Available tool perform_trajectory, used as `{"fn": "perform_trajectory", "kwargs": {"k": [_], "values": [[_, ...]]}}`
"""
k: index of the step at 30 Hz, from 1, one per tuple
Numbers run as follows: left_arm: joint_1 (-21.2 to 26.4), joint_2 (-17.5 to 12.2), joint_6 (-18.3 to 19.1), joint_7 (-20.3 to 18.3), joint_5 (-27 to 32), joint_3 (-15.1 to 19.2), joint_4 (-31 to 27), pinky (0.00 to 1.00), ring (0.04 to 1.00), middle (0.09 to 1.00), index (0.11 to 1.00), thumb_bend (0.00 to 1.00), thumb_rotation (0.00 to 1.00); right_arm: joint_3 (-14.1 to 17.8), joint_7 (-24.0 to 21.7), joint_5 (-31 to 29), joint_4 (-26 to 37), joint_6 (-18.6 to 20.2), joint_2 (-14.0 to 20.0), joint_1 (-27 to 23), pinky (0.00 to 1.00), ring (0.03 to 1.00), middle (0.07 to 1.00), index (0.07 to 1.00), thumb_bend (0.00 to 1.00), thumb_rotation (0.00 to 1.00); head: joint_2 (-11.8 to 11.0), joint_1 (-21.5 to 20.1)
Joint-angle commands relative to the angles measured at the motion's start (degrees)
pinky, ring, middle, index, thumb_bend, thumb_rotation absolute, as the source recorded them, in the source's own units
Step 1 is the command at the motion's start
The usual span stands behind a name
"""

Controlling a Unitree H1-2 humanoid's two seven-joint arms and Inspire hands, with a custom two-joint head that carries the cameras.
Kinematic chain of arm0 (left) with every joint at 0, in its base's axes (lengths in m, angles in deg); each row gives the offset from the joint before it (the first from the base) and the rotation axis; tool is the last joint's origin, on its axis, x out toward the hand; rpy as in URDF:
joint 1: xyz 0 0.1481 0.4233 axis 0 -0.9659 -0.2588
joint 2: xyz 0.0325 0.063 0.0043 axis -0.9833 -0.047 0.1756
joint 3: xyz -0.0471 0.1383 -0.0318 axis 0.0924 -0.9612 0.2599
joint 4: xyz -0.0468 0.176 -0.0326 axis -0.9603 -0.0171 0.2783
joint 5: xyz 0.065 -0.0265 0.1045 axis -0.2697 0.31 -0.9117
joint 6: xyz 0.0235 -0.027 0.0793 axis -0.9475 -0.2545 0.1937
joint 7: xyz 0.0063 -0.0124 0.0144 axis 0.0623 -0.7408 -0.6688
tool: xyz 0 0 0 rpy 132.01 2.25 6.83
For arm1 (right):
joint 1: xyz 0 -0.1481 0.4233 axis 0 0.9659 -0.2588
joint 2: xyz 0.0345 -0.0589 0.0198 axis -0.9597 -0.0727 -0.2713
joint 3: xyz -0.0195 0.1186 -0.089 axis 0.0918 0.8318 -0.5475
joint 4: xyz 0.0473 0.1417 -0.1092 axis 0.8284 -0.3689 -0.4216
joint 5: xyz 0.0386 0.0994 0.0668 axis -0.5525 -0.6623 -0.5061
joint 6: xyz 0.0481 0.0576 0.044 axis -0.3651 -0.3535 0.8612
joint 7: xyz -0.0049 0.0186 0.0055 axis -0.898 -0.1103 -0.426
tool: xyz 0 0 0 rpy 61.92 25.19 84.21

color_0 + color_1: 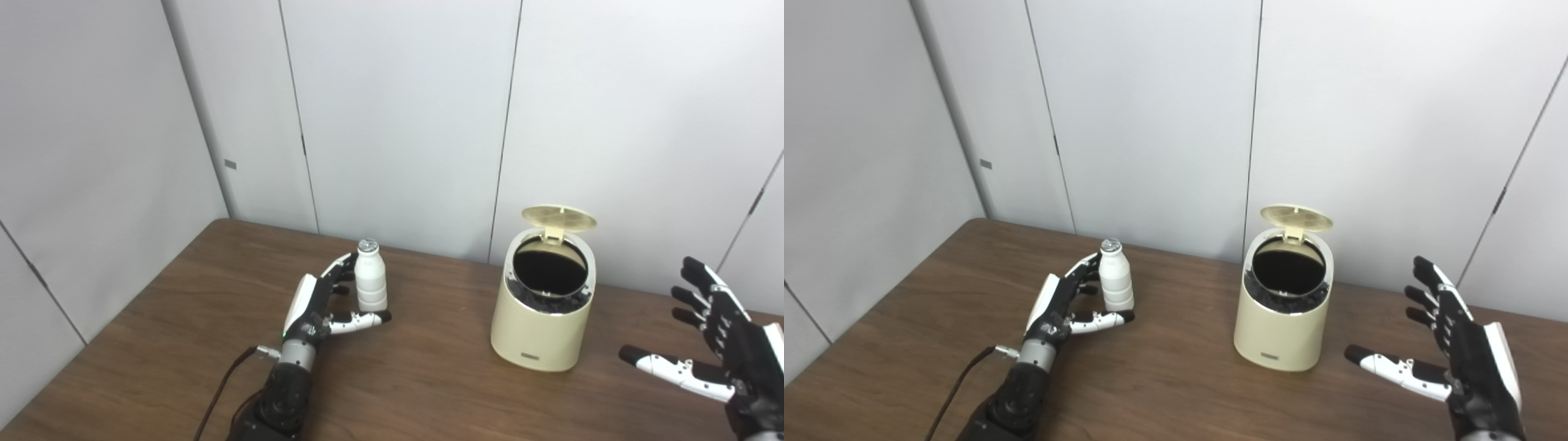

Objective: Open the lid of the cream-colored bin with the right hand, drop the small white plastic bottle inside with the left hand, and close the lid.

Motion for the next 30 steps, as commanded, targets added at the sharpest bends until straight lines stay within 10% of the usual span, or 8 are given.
{"fn": "perform_trajectory", "kwargs": {"k": [1,25,30], "values": [[2.58,-0.39,-1.93,1.44,-0.42,-0.14,0.56,0.74,0.812,0.843,0.877,0.9,0.19,0.1,0.01,0.25,2.66,-0.48,0.68,-1.27,0.8,0.861,0.922,0.91,0.73,0.0,0.0,0.03],[5.01,0.88,-3.21,3.2,1.18,-0.31,5.24,0.68,0.759,0.809,0.84,0.86,0.14,0.04,0.03,1.61,2.84,-0.65,1.15,-1.57,0.77,0.846,0.913,0.894,0.76,0.0,0.51,-1.06],[5.76,2.2,-3.52,7.01,0.19,0.57,6.72,0.44,0.505,0.544,0.611,0.65,0.0,-0.17,-0.09,1.94,4.05,0.71,1.26,-1.43,0.74,0.836,0.905,0.888,0.75,0.0,0.71,-1.16]]}}
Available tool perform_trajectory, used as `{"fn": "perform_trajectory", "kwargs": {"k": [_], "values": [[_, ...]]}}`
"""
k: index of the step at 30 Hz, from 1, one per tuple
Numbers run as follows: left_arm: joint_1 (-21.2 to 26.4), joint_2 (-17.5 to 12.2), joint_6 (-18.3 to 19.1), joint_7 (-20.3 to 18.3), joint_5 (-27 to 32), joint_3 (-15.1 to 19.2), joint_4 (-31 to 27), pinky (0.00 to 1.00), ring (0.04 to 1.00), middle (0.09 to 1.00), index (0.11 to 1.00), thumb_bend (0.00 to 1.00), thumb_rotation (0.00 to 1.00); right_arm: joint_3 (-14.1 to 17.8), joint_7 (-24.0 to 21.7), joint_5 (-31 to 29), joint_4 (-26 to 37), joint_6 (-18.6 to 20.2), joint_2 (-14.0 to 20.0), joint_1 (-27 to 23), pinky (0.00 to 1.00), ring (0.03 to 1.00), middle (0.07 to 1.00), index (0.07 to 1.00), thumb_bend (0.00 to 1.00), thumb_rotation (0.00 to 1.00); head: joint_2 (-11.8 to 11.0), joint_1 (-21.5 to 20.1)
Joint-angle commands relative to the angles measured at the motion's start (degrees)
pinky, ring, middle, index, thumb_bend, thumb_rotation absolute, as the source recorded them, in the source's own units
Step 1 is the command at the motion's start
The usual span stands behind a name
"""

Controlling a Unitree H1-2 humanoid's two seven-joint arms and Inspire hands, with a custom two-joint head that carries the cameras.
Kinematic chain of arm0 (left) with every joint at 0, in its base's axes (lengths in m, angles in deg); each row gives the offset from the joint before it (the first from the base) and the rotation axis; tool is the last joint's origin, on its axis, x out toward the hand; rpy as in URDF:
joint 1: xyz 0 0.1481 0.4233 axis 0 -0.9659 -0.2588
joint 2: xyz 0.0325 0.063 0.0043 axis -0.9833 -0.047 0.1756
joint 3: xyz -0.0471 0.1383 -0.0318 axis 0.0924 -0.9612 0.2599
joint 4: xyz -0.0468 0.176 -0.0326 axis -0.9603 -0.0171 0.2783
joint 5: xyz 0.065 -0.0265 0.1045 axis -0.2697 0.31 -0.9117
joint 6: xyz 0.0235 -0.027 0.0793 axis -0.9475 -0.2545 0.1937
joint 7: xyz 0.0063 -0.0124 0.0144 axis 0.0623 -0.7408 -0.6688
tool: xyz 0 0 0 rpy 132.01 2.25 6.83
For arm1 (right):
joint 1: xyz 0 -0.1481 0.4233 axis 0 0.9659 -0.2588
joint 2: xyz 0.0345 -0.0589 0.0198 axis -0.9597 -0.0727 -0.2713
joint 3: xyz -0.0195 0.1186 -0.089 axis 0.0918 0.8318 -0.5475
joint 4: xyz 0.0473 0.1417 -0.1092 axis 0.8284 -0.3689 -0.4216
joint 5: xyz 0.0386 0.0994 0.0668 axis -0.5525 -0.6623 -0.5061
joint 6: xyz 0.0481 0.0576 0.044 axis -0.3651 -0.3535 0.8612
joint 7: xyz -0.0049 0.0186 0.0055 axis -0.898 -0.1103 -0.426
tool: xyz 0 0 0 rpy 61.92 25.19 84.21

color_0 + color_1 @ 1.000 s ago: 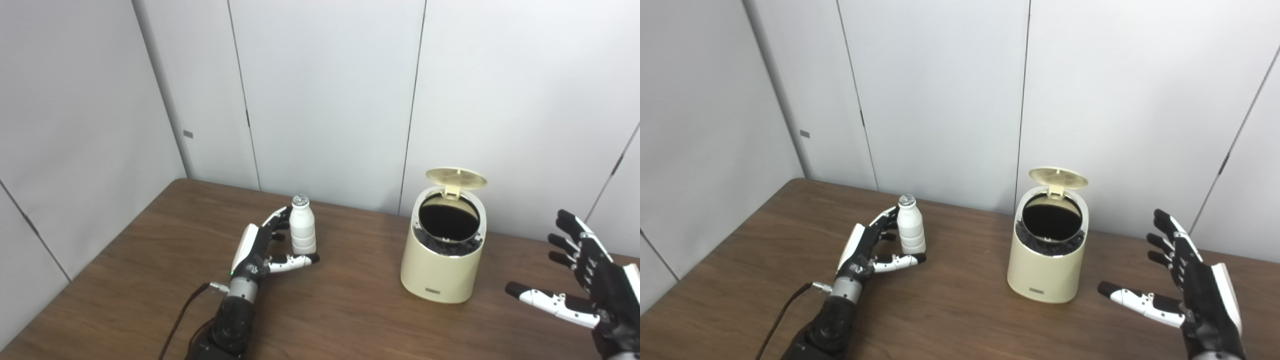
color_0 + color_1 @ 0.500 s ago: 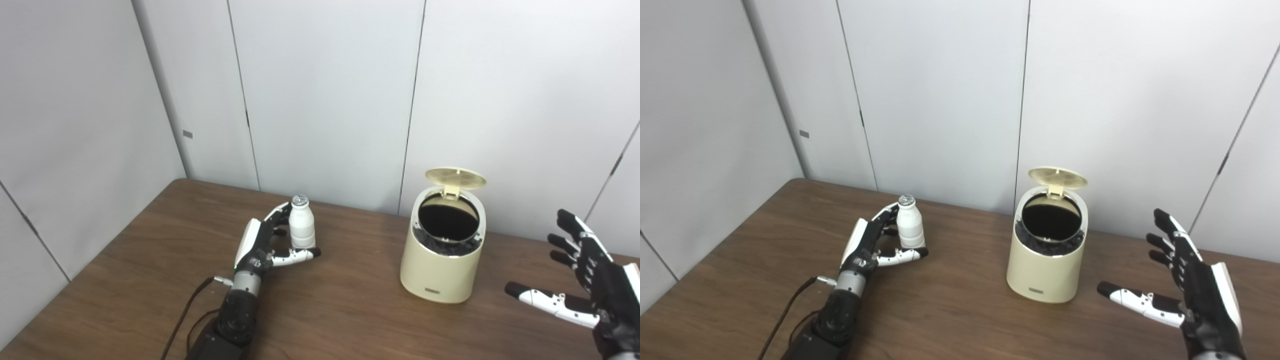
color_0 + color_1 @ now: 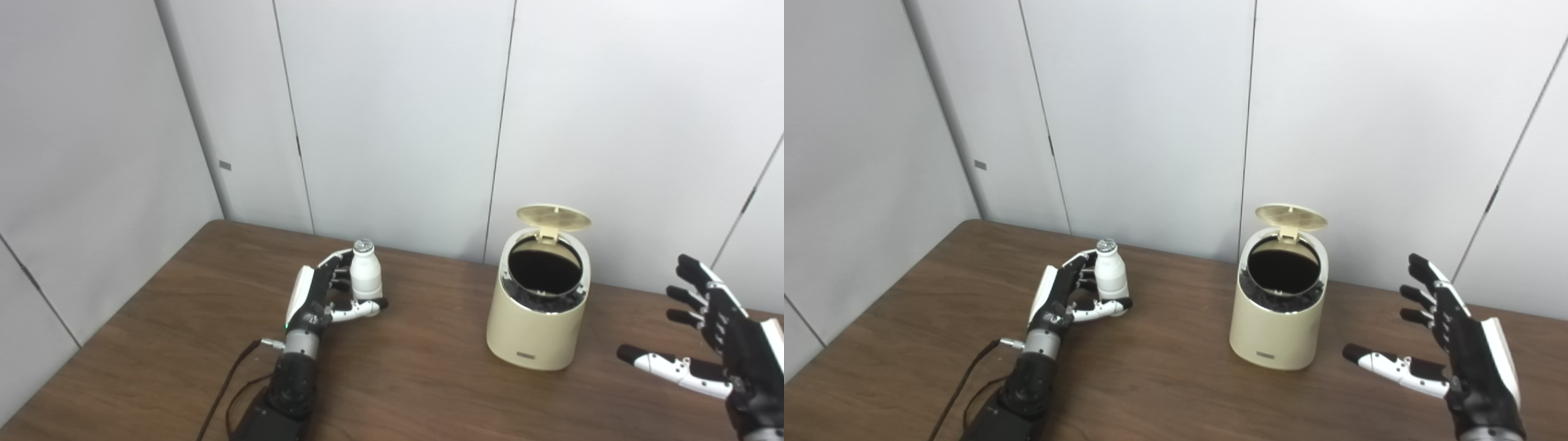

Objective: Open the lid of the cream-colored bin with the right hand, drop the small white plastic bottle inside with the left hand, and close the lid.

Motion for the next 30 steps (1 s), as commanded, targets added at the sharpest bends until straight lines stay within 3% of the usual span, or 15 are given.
{"fn": "perform_trajectory", "kwargs": {"k": [1,3,5,16,22,26,30], "values": [[1.6,0.49,-2.11,3.24,-1.02,-0.08,1.17,0.41,0.473,0.491,0.569,0.57,0.0,0.05,0.06,0.31,2.56,-0.14,0.26,-1.45,0.74,0.834,0.904,0.887,0.75,0.0,0.03,0.01],[1.72,0.52,-2.1,4.18,-1.57,-0.26,1.69,0.34,0.398,0.451,0.532,0.53,0.0,0.03,-0.08,0.25,2.89,0.1,0.29,-1.36,0.74,0.836,0.909,0.892,0.74,0.0,0.09,0.02],[1.75,0.48,-2.55,4.97,-1.99,-0.53,2.23,0.32,0.381,0.444,0.52,0.52,0.0,0.09,-0.17,0.1,2.99,-0.01,0.34,-1.23,0.74,0.836,0.91,0.893,0.74,0.0,0.22,0.05],[1.41,0.53,-4.02,6.37,-2.56,-1.01,2.73,0.31,0.373,0.44,0.514,0.52,0.0,0.16,-0.16,0.1,3.56,0.62,0.2,-0.8,0.78,0.849,0.918,0.901,0.71,0.0,0.5,-0.03],[0.81,0.17,-7.44,6.56,-2.63,-1.23,1.88,0.31,0.398,0.463,0.529,0.5,0.0,-0.05,0.12,0.38,2.8,0.45,-0.02,-0.71,0.81,0.865,0.927,0.904,0.71,0.0,0.33,-1.02],[-0.19,-0.11,-8.58,5.81,-2.99,-1.58,-1.54,0.36,0.429,0.484,0.508,0.5,0.0,-0.08,0.42,0.25,0.69,-1.22,0.14,-0.38,0.84,0.882,0.939,0.917,0.7,0.0,-0.13,-2.51],[-1.15,-0.35,-12.66,4.47,-2.12,-2.17,-5.5,0.36,0.429,0.488,0.501,0.5,0.0,0.73,1.42,-1.25,-4.42,-6.81,0.29,0.48,0.89,0.894,0.951,0.928,0.73,0.0,-0.54,-3.61]]}}
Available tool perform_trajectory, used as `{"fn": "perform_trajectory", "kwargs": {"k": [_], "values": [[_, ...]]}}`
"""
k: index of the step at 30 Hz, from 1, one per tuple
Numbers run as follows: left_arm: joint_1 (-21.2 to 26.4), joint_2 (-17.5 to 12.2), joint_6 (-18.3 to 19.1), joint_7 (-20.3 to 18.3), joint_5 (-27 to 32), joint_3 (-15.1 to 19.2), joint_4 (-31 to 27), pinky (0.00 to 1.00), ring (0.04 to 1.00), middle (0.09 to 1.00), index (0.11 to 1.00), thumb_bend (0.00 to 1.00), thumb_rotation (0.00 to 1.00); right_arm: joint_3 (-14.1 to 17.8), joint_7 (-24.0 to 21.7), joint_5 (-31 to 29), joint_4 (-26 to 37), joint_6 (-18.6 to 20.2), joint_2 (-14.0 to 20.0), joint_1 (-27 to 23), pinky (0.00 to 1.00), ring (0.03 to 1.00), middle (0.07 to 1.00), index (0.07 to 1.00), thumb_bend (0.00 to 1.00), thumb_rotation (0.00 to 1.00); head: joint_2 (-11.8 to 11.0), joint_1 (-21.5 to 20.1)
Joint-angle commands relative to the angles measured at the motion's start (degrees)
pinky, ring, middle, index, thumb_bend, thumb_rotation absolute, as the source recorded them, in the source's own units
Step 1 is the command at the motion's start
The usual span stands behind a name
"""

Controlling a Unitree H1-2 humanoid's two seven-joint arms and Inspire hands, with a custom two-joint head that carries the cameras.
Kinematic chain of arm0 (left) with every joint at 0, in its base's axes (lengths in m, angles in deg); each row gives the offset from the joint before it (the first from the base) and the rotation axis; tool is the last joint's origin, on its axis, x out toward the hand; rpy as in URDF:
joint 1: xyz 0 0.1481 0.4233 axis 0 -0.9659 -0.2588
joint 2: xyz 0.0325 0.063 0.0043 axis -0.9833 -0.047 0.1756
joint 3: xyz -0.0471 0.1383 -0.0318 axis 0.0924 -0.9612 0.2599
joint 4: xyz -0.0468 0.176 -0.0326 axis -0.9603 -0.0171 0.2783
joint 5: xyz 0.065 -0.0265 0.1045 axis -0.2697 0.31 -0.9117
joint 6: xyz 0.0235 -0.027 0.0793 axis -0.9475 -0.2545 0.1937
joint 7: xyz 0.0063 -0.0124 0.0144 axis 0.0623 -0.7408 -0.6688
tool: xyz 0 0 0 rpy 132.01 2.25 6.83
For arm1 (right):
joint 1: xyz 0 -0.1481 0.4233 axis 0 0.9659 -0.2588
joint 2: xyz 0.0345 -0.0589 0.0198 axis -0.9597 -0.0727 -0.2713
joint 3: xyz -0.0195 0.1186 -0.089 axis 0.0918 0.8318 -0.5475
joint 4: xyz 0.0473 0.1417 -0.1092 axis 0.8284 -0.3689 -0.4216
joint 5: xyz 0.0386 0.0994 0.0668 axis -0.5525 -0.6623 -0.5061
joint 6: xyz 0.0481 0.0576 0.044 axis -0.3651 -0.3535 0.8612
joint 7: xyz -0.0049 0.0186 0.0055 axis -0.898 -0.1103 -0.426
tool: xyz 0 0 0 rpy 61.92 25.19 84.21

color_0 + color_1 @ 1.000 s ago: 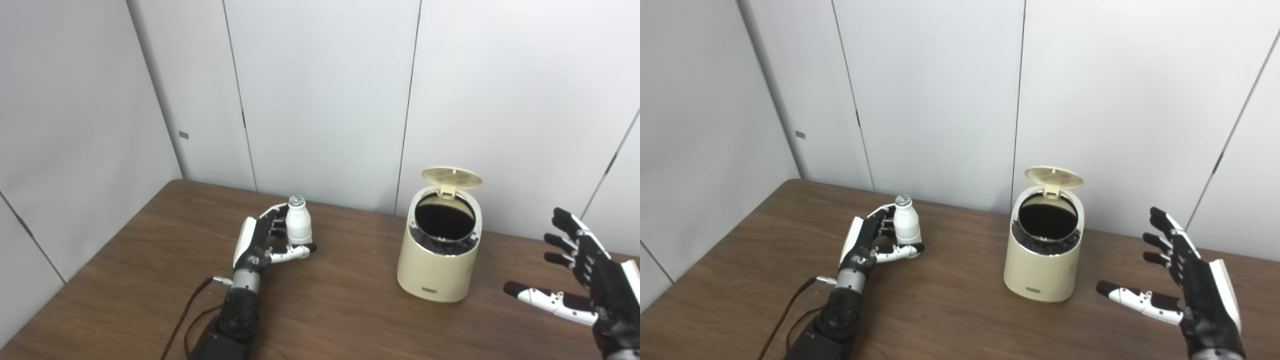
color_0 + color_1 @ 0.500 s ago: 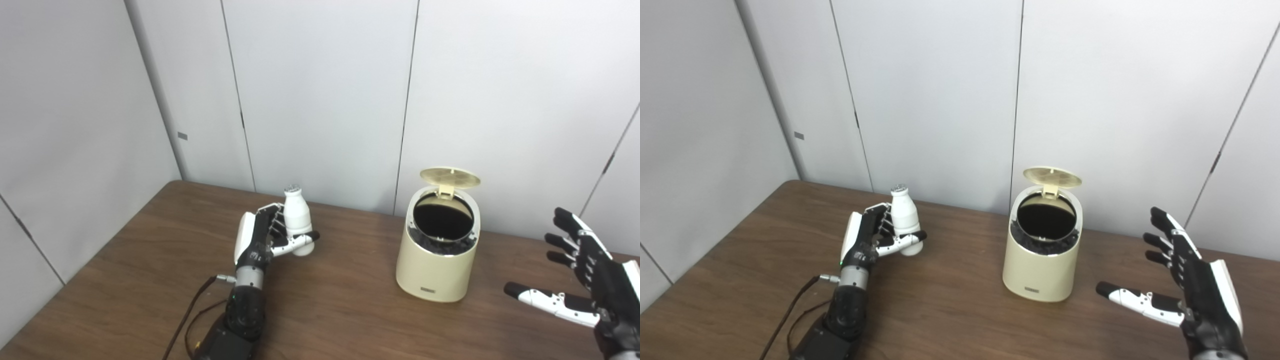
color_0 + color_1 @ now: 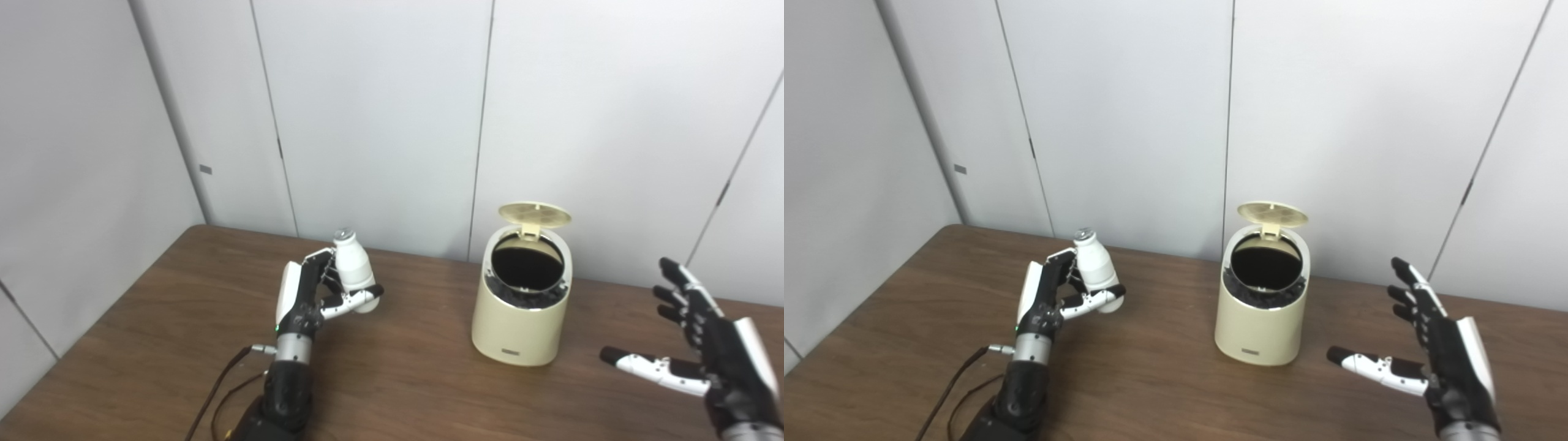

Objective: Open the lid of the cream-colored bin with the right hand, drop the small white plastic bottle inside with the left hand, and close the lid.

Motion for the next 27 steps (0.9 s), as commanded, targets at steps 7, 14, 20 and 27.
{"fn": "perform_trajectory", "kwargs": {"k": [7,14,20,27], "values": [[0.09,-1.51,-5.31,-1.43,3.04,-3.29,-11.82,0.37,0.444,0.495,0.481,0.5,0.0,1.25,2.34,-2.07,-7.76,-13.11,0.82,-0.18,0.85,0.869,0.936,0.909,0.77,0.1,-0.55,-2.56],[1.04,-1.05,-5.31,-2.1,4.52,-6.54,-18.24,0.38,0.449,0.507,0.468,0.5,0.0,0.9,3.3,-1.18,-10.42,-16.31,0.67,0.02,0.78,0.848,0.928,0.9,0.8,0.21,-0.77,-4.3],[2.7,-0.25,-5.32,-0.11,3.07,-10.03,-20.58,0.39,0.449,0.508,0.464,0.5,0.0,0.56,3.84,-0.9,-11.06,-16.26,0.18,0.02,0.77,0.851,0.93,0.9,0.8,0.22,-0.93,-5.76],[4.89,0.97,-5.32,1.5,2.3,-13.21,-20.39,0.39,0.443,0.491,0.479,0.5,0.0,0.11,4.89,-0.17,-12.09,-16.54,-0.56,-0.21,0.76,0.848,0.929,0.898,0.81,0.23,-1.12,-7.19]]}}
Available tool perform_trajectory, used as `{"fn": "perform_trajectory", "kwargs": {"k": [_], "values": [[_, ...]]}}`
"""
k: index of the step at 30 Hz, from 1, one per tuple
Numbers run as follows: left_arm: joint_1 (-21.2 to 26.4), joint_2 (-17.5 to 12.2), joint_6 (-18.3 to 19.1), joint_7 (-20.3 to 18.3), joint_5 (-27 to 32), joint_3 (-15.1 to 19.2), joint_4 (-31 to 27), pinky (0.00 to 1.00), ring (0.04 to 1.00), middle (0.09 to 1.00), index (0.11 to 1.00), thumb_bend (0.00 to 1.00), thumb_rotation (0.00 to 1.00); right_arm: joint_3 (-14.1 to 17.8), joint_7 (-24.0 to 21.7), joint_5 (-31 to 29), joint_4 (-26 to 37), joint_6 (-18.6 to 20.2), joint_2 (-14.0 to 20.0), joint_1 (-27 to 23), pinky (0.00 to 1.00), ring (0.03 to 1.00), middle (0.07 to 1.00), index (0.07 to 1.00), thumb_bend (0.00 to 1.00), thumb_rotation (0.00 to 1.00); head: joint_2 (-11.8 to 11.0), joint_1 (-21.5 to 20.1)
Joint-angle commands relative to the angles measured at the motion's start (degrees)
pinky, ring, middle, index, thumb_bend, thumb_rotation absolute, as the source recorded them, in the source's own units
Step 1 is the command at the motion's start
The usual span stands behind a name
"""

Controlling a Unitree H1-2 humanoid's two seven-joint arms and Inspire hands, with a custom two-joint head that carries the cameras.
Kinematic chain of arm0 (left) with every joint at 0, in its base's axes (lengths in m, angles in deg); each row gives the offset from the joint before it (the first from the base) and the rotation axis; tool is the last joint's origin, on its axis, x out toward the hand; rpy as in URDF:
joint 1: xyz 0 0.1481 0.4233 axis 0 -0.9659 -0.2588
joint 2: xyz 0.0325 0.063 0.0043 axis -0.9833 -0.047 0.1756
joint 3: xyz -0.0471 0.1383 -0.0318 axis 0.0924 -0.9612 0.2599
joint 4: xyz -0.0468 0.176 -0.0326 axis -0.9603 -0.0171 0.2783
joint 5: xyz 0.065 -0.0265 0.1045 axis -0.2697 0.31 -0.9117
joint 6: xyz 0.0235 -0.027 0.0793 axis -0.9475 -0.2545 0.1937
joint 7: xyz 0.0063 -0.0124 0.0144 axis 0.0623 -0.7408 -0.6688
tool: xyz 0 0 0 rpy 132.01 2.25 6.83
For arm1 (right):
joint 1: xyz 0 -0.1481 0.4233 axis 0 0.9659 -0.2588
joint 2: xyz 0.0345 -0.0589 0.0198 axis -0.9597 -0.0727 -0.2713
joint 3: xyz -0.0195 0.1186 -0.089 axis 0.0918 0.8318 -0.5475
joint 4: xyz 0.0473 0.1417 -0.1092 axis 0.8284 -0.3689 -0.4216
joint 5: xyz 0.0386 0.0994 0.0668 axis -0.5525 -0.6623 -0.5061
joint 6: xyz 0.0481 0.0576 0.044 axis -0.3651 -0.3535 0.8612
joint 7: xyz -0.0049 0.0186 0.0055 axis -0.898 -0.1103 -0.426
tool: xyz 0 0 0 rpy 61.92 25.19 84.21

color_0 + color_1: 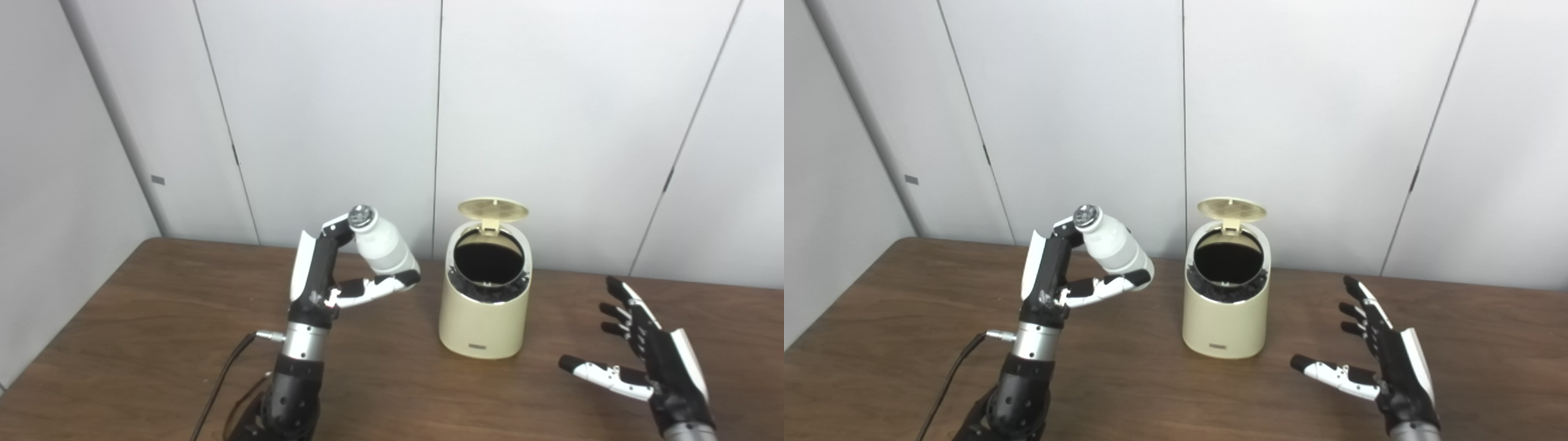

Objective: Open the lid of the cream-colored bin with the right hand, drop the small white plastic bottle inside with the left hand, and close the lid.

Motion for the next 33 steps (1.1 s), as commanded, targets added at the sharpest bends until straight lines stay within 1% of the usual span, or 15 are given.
{"fn": "perform_trajectory", "kwargs": {"k": [1,5,8,11,14,18,21,24,27,33], "values": [[3.46,-0.09,-1.4,1.54,-0.97,-0.77,-1.43,0.39,0.444,0.49,0.479,0.5,0.0,-0.17,1.27,0.62,0.64,-3.0,-0.32,-1.58,0.76,0.847,0.929,0.899,0.81,0.23,0.01,-0.2],[5.03,1.44,-1.4,1.77,0.16,-1.88,-0.39,0.37,0.441,0.486,0.481,0.51,0.0,-0.55,1.78,1.16,0.66,-2.89,-0.67,-1.74,0.75,0.841,0.925,0.898,0.82,0.24,-0.16,-1.14],[6.21,1.91,-1.4,2.89,-0.19,-3.03,1.2,0.35,0.435,0.491,0.48,0.51,0.0,-0.84,2.17,1.92,0.48,-2.85,-0.69,-1.87,0.74,0.837,0.921,0.901,0.81,0.25,-0.35,-2.24],[7.31,1.46,-1.4,4.36,-0.32,-4.72,2.67,0.35,0.432,0.489,0.483,0.51,0.0,-0.85,2.37,1.74,-0.27,-3.79,-0.71,-1.89,0.75,0.841,0.926,0.905,0.82,0.27,-0.55,-3.1],[8.15,1.08,-1.4,4.58,0.69,-5.96,3.43,0.36,0.437,0.496,0.477,0.51,0.0,-0.89,2.51,1.89,-0.25,-3.51,-0.9,-1.82,0.76,0.842,0.926,0.905,0.83,0.28,-0.76,-3.81],[8.83,1.09,-1.4,4.46,1.48,-6.73,4.12,0.36,0.433,0.493,0.483,0.5,0.0,-1.07,2.69,2.02,-0.52,-3.73,-0.91,-1.8,0.76,0.84,0.924,0.906,0.83,0.29,-0.83,-4.29],[9.49,1.12,-1.4,5.14,1.1,-7.29,4.67,0.37,0.432,0.486,0.487,0.5,0.0,-1.22,2.8,2.19,-0.45,-3.74,-0.99,-1.79,0.76,0.837,0.923,0.905,0.84,0.31,-0.83,-4.41],[10.4,0.76,-1.4,6.57,0.4,-8.5,5.57,0.36,0.429,0.484,0.491,0.5,0.0,-1.38,2.99,2.46,-0.77,-4.02,-0.97,-1.82,0.76,0.837,0.92,0.903,0.85,0.33,-0.76,-4.52],[11.36,0.61,-1.4,7.79,0.51,-9.59,6.81,0.36,0.427,0.479,0.493,0.51,0.0,-1.47,3.03,2.66,-0.32,-3.63,-1.21,-1.66,0.77,0.841,0.92,0.902,0.86,0.33,-0.7,-4.7],[13.49,0.19,-1.41,11.56,0.66,-12.36,9.58,0.35,0.419,0.486,0.495,0.5,0.0,-1.48,3.39,3.05,-0.61,-3.72,-1.53,-1.5,0.75,0.834,0.916,0.903,0.86,0.34,-0.68,-4.95]]}}
